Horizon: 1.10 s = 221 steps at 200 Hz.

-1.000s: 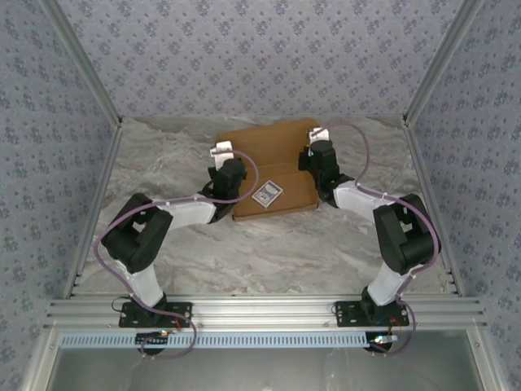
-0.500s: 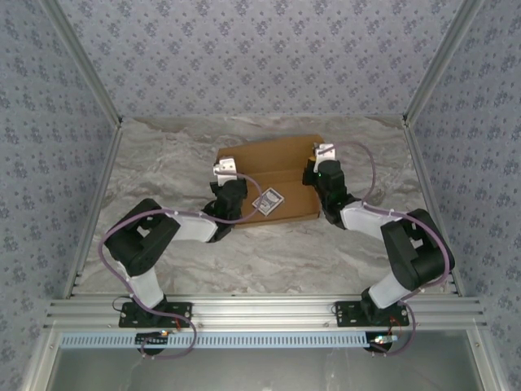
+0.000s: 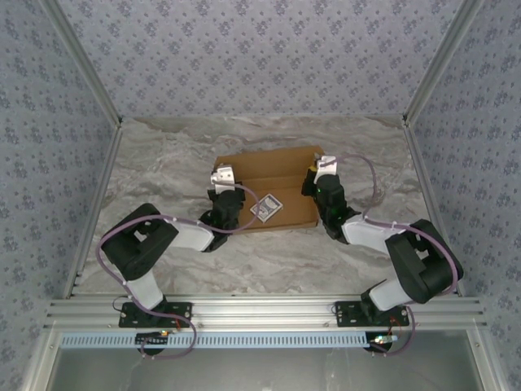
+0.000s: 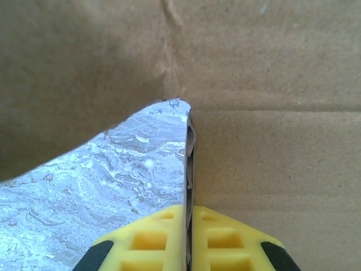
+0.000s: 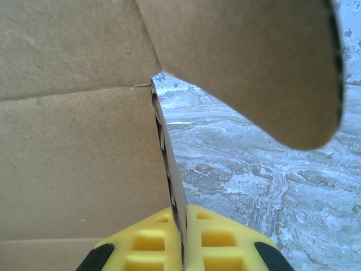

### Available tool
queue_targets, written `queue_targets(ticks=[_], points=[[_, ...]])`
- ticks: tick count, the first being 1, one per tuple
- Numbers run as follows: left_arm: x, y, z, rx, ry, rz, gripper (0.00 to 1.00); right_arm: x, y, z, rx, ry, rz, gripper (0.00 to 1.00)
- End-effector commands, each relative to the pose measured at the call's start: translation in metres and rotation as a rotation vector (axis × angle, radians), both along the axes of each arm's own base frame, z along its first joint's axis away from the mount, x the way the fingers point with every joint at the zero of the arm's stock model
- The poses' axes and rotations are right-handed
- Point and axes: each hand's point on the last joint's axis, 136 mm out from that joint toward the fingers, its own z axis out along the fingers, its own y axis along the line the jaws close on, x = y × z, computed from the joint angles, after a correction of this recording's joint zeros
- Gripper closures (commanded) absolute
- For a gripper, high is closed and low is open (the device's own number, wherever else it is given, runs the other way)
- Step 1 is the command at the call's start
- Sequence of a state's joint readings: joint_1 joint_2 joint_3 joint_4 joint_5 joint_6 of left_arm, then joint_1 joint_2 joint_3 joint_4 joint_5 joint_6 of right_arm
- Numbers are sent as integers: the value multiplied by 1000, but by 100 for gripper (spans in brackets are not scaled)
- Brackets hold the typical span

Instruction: Fold the paper box

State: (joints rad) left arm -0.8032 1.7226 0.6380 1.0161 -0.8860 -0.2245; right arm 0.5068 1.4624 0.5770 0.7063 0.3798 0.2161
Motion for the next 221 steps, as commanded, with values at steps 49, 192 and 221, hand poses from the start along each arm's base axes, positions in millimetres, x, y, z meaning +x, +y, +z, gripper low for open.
queue_targets(ticks=[49, 192, 221], points=[[-16, 22, -24, 157, 115, 20, 83, -10, -32, -12, -30, 51, -138, 98], [12, 23, 6, 105, 180, -135, 71, 5, -34, 7, -48, 36, -125, 99], [20, 23, 9, 112, 209, -185, 63, 10, -34, 10, -75, 43, -104, 99]])
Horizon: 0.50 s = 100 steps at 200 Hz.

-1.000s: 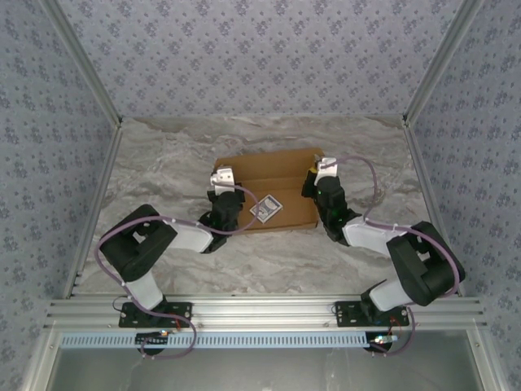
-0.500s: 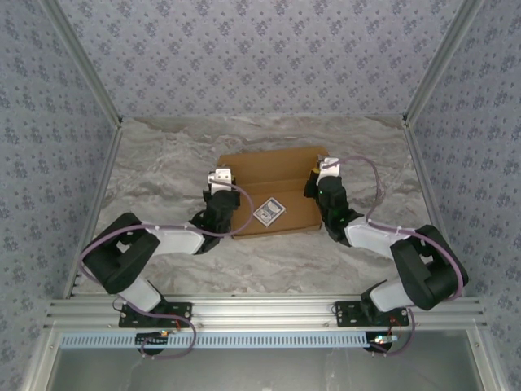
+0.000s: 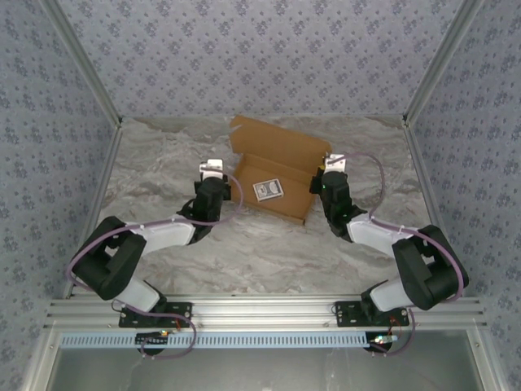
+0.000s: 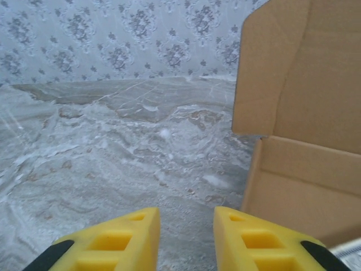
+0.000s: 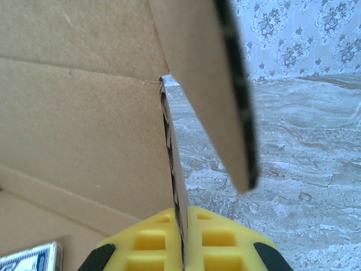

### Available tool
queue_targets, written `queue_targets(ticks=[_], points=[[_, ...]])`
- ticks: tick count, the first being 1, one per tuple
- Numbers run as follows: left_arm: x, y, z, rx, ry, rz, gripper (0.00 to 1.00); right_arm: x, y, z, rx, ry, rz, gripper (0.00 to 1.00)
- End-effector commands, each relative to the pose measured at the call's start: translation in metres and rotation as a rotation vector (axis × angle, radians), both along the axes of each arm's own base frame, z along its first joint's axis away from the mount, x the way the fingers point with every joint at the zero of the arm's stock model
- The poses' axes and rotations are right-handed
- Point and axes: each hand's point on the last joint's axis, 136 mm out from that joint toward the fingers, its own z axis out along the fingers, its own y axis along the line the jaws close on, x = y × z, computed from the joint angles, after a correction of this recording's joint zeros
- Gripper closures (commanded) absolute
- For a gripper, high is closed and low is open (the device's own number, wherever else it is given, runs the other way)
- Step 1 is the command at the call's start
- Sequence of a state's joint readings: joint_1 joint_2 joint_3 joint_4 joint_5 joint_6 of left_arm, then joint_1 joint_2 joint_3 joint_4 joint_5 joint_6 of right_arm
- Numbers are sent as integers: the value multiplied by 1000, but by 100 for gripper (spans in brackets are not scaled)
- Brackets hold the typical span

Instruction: Fold the paper box

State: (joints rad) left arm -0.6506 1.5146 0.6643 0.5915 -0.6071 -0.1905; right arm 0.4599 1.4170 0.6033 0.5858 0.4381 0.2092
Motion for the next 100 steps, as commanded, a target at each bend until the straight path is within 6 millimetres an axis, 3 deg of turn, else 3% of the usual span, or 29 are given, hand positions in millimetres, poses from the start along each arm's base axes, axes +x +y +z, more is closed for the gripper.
queue_targets(ticks=[1, 31, 51, 100], points=[[11, -5, 7, -1, 29, -62, 63, 7, -3, 7, -32, 10, -1, 99], [25, -4, 9, -20, 112, -221, 39, 12, -6, 6, -52, 43, 39, 99], [40, -11, 10, -8, 171, -344, 31, 17, -7, 5, -62, 66, 76, 99], [90, -34, 19, -33, 218, -606, 24, 29, -6, 3, -94, 100, 155, 99]])
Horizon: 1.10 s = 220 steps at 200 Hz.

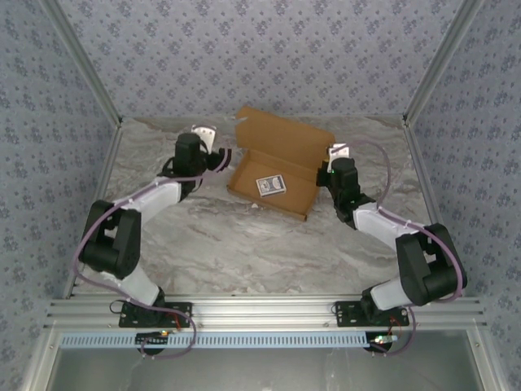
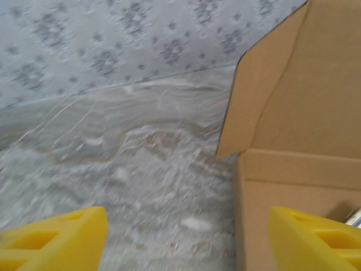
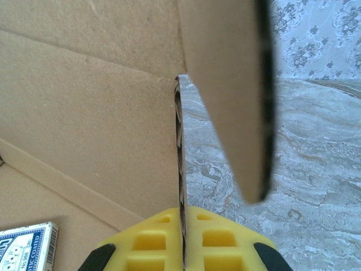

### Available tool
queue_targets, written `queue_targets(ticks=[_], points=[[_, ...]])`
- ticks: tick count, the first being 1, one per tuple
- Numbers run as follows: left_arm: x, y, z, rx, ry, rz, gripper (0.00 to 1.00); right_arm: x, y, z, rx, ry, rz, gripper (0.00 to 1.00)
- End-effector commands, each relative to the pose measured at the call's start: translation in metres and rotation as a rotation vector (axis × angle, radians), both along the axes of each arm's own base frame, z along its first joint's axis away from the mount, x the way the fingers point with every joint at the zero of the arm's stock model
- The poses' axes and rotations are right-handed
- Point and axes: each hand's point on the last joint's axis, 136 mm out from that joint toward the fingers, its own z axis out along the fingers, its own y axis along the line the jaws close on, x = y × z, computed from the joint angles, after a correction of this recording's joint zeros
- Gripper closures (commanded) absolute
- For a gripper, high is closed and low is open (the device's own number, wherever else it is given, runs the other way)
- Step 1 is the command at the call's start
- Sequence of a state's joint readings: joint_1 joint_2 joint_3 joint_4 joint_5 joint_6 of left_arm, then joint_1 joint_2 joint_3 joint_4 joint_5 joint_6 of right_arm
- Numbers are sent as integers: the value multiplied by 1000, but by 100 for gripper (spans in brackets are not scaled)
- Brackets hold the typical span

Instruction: Fold the paper box

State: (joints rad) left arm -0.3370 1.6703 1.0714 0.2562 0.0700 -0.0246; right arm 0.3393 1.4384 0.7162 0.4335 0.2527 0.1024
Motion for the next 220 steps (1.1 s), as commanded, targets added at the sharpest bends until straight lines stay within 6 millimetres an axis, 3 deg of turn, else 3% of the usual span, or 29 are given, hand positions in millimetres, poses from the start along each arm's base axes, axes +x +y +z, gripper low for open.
queue_targets(ticks=[1, 35, 80, 138, 220], points=[[7, -29, -7, -9, 57, -235, 24, 7, 8, -1, -26, 25, 68, 99], [46, -40, -7, -36, 60, -334, 25, 13, 6, -4, -26, 37, 78, 99], [68, -60, -8, -49, 33, -454, 35, 19, 4, -6, -31, 45, 82, 99], [76, -60, 3, -88, 8, -474, 64, 22, 2, -7, -36, 52, 82, 100], [83, -69, 11, -140, -1, -421, 89, 29, 2, 1, -22, 61, 31, 100]])
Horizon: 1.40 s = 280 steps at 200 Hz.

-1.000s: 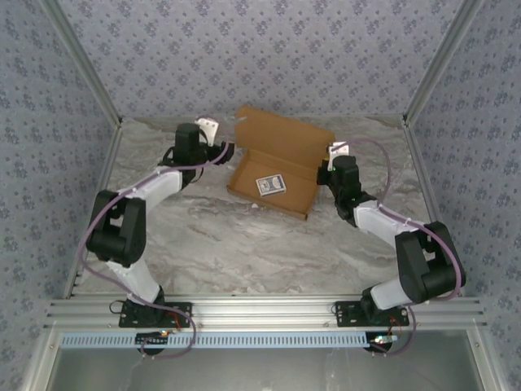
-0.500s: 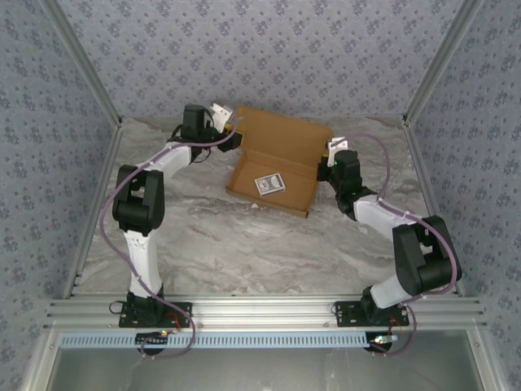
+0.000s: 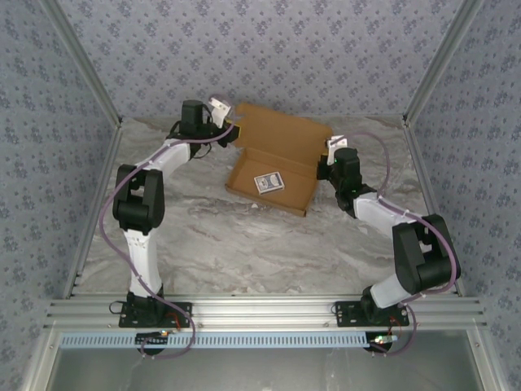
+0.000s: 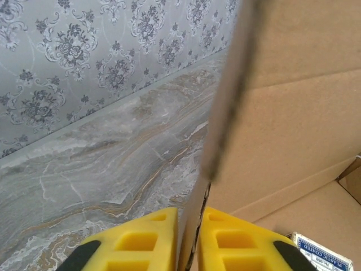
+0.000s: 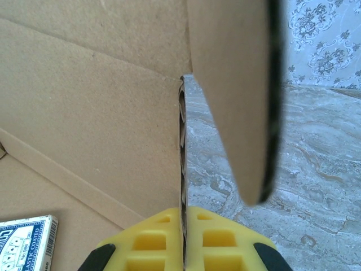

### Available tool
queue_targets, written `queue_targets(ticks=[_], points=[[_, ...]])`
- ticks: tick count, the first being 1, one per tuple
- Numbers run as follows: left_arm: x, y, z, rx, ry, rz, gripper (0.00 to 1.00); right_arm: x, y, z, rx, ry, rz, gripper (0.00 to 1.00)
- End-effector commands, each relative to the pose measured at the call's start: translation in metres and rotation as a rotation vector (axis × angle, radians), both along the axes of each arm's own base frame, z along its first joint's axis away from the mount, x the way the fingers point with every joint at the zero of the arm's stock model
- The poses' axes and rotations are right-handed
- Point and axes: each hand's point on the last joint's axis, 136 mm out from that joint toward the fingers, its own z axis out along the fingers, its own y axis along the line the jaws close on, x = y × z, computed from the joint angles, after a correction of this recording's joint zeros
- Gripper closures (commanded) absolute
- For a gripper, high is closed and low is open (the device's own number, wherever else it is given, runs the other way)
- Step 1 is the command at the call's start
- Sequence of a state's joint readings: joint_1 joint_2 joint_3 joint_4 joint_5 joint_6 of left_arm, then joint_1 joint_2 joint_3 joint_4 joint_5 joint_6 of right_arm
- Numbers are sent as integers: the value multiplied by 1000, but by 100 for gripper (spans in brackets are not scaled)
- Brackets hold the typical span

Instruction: Fold the paper box

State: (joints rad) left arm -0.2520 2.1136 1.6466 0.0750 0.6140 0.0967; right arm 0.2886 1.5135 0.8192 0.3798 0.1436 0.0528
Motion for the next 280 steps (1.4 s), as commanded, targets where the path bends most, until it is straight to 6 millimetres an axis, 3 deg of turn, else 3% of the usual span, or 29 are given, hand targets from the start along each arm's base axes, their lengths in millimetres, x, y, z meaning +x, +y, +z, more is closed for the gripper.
queue_targets(ticks=[1, 36, 79, 104, 140, 184, 280], points=[[7, -4, 13, -24, -40, 41, 89, 6, -2, 0, -9, 28, -42, 100], [3, 13, 26, -29, -84, 299, 91, 21, -15, 17, -9, 7, -224, 100], [-33, 5, 43, -36, -175, 544, 93, 38, -16, 32, 7, -33, -376, 100], [-51, -2, 43, -25, -216, 643, 100, 47, -10, 38, 33, -86, -386, 99], [-70, -1, 41, -8, -297, 807, 100, 49, 7, 34, 24, -154, -306, 100], [-95, 1, 28, -13, -348, 878, 100, 29, 13, 26, 24, -221, -244, 100], [-157, 2, -20, 32, -349, 904, 100, -24, 19, 0, 24, -224, -208, 100]])
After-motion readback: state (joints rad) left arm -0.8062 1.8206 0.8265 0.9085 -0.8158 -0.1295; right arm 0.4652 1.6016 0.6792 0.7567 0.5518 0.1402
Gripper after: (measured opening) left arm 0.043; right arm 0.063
